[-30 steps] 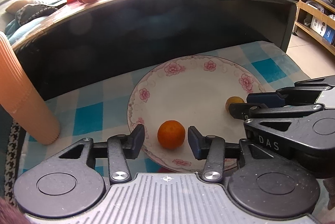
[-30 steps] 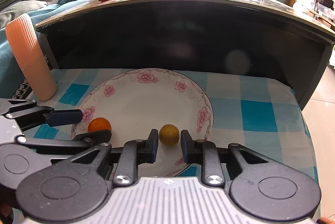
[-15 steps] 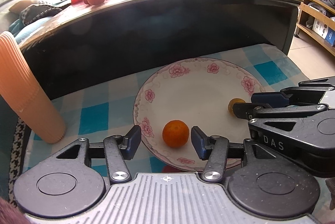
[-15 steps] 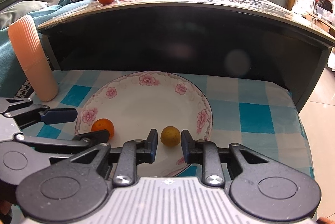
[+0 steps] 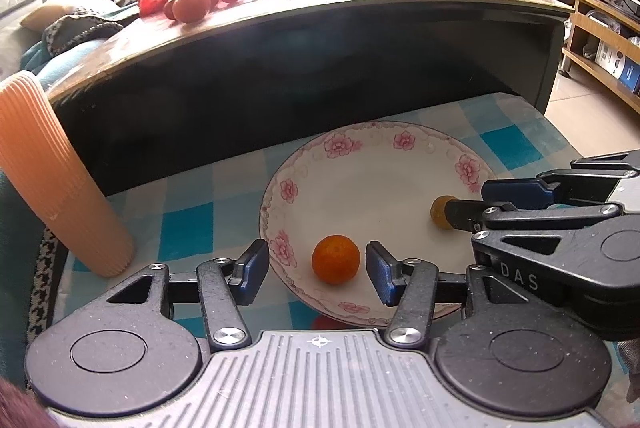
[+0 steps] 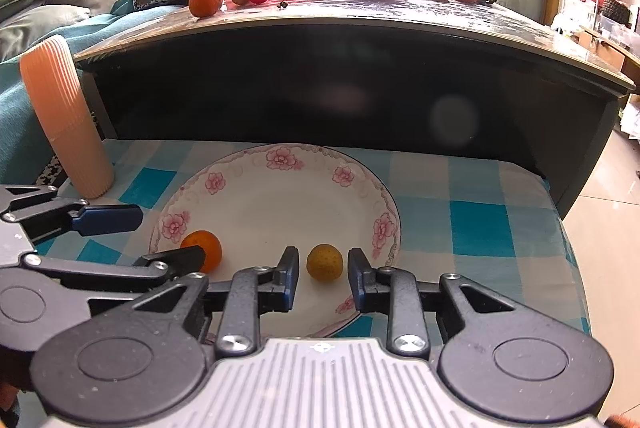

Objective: Organize fruits
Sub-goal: 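Lift both open tools away from the bowl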

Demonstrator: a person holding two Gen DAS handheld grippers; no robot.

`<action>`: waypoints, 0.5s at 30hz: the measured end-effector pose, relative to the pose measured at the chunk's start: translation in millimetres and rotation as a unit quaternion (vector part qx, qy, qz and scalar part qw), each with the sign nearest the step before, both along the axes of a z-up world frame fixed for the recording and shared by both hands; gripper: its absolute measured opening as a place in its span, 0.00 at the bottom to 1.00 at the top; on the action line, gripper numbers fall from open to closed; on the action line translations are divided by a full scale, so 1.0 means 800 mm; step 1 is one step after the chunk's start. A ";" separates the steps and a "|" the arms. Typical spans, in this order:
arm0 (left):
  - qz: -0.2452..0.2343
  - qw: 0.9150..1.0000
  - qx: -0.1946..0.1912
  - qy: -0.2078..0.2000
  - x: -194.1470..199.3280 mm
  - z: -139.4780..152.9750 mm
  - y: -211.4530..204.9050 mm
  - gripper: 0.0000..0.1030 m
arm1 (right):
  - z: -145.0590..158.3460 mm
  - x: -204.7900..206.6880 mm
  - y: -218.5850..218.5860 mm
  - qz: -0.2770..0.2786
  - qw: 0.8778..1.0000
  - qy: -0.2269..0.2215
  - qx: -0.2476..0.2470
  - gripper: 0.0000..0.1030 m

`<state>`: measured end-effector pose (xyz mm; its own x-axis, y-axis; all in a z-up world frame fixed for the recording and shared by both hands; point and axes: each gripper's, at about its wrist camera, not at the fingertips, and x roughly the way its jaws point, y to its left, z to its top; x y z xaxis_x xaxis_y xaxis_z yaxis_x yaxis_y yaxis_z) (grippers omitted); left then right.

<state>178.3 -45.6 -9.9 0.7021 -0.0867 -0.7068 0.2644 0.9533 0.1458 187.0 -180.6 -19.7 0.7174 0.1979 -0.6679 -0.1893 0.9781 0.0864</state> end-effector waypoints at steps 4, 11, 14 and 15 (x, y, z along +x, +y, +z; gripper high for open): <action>0.000 1.000 -0.001 -0.001 -0.003 0.002 0.000 0.60 | 0.002 -0.001 0.000 0.000 1.000 -0.001 0.000 0.40; 0.000 1.000 -0.001 -0.003 -0.005 0.004 0.000 0.60 | 0.007 -0.004 -0.001 -0.001 1.000 -0.003 -0.001 0.40; 0.000 1.000 -0.001 -0.005 -0.007 0.008 0.000 0.60 | 0.010 -0.007 -0.001 -0.001 1.000 -0.005 -0.001 0.40; 0.000 1.000 -0.001 -0.005 -0.008 0.009 0.000 0.60 | 0.011 -0.007 -0.001 -0.001 1.000 -0.005 -0.001 0.40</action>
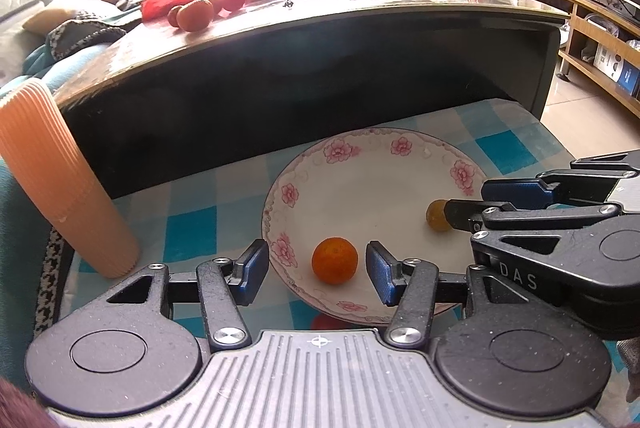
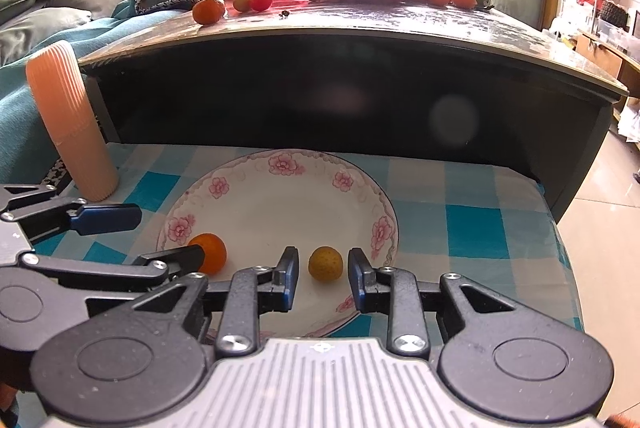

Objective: Organize fruits
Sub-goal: 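Lift both open tools away from the bowl, then move both tools back to the fruit pile, right tool around the large red tomato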

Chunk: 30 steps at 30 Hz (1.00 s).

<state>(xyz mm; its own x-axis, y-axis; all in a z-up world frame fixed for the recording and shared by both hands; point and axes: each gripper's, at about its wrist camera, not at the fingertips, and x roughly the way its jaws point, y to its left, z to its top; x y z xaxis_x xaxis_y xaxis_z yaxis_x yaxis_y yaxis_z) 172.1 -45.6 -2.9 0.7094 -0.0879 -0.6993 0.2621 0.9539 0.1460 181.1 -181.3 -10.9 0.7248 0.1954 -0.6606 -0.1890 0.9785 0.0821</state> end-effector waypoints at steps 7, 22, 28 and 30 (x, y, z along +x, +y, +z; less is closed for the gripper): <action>-0.001 1.000 -0.001 -0.002 -0.004 0.005 0.000 0.60 | 0.006 -0.006 0.001 -0.001 1.000 -0.003 -0.004 0.40; -0.003 1.000 0.000 -0.005 -0.015 0.015 0.001 0.59 | 0.016 -0.017 0.007 0.001 1.000 -0.008 -0.016 0.40; -0.006 1.000 -0.004 -0.001 -0.026 0.019 0.005 0.59 | 0.021 -0.028 0.009 0.005 1.000 -0.007 -0.017 0.40; -0.010 1.000 -0.001 0.003 -0.032 0.018 0.007 0.59 | 0.021 -0.035 0.012 0.008 1.000 -0.005 -0.020 0.40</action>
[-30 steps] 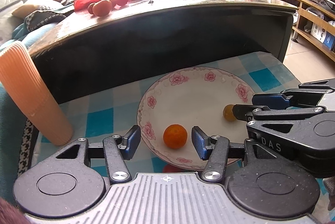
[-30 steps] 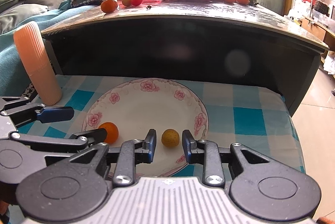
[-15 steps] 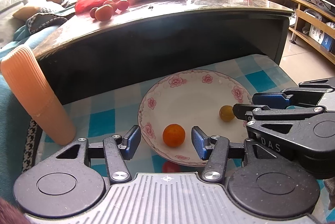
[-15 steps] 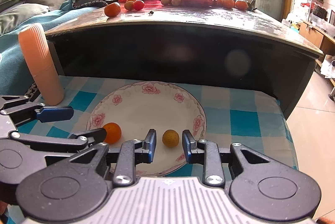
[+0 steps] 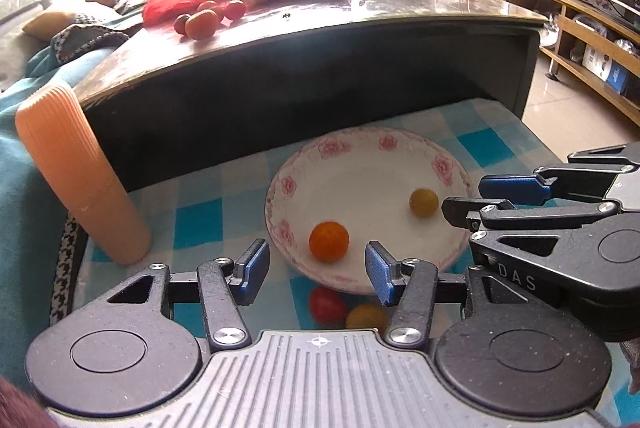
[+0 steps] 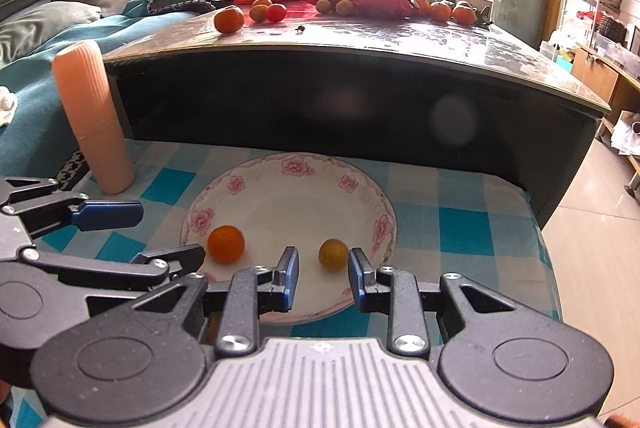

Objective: Organize fruits
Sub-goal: 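Move both tools back to the fruit pile, right tool around the large red tomato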

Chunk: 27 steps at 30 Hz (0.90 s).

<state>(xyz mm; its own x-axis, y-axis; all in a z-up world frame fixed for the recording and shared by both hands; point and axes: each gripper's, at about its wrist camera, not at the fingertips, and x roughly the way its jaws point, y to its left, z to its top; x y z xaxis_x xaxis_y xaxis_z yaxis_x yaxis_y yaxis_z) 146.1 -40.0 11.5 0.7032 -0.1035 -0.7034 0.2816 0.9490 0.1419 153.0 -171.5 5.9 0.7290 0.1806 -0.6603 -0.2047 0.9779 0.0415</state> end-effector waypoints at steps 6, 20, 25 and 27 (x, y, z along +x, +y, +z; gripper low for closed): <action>-0.007 1.000 -0.004 0.020 -0.019 -0.003 0.011 0.60 | -0.002 -0.019 0.007 0.018 1.000 0.015 -0.003 0.40; -0.073 0.994 0.015 0.078 -0.067 -0.019 0.040 0.70 | -0.019 -0.069 0.018 0.129 0.989 0.070 0.000 0.52; -0.091 0.991 0.018 0.094 -0.074 -0.029 0.048 0.71 | -0.033 -0.068 0.031 0.168 0.982 0.083 -0.001 0.52; -0.088 0.991 0.012 0.103 -0.070 -0.033 0.054 0.71 | -0.034 -0.065 0.035 0.183 0.980 0.079 -0.001 0.53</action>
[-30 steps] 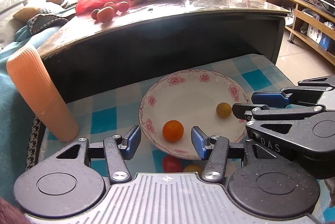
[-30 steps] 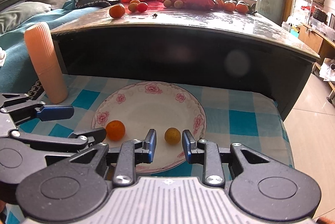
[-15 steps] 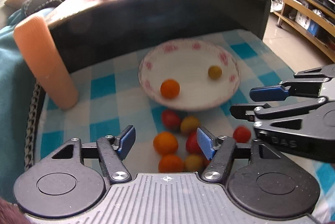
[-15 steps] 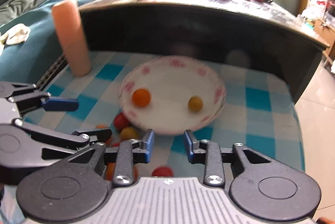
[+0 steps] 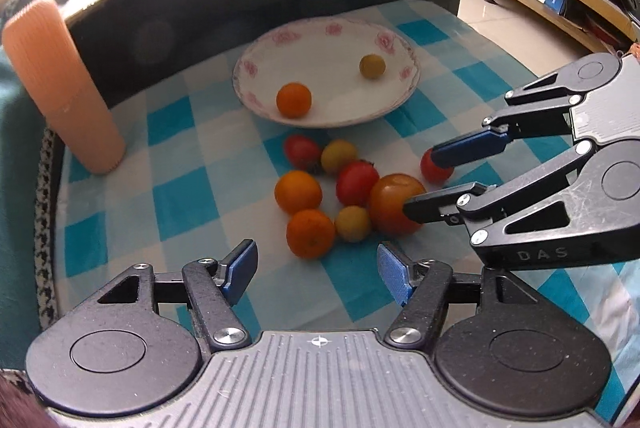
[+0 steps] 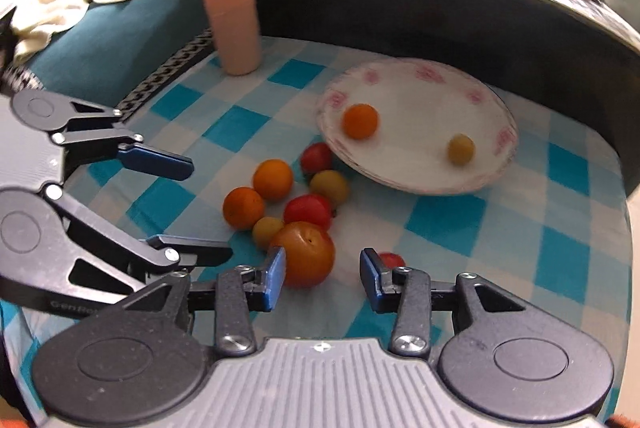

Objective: Organize fruits
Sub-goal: 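Move both tools back to the fruit pile, right tool around the large red tomato, then close the right tool on the large red tomato while the left grasps a mandarin orange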

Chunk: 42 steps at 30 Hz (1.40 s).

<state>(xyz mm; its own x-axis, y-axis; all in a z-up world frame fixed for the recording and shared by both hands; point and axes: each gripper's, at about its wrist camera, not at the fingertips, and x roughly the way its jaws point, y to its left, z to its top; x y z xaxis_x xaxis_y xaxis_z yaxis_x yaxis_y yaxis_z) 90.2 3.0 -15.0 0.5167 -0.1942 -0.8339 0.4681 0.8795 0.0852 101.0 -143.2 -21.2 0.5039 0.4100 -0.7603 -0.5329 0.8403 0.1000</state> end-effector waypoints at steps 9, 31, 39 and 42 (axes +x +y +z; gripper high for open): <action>-0.004 1.000 0.006 0.022 0.002 -0.014 0.008 0.72 | -0.009 0.010 0.006 0.022 0.999 0.027 0.004 0.59; -0.036 0.999 -0.010 0.015 0.032 -0.038 -0.003 0.61 | -0.033 0.023 -0.016 -0.020 0.998 0.055 0.011 0.53; -0.026 0.999 -0.011 0.021 0.034 -0.036 -0.008 0.54 | -0.029 0.022 -0.023 -0.027 0.998 0.053 0.015 0.53; -0.015 1.000 -0.010 0.024 0.035 -0.035 -0.007 0.46 | -0.027 0.022 -0.023 -0.035 0.998 0.050 0.010 0.53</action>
<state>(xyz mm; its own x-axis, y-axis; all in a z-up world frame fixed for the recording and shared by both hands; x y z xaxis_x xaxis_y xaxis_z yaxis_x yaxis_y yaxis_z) 118.0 -2.3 -43.3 0.4702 -0.2263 -0.8531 0.4972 0.8665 0.0442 118.6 -161.8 -43.0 0.4530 0.3922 -0.8006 -0.4596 0.8722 0.1672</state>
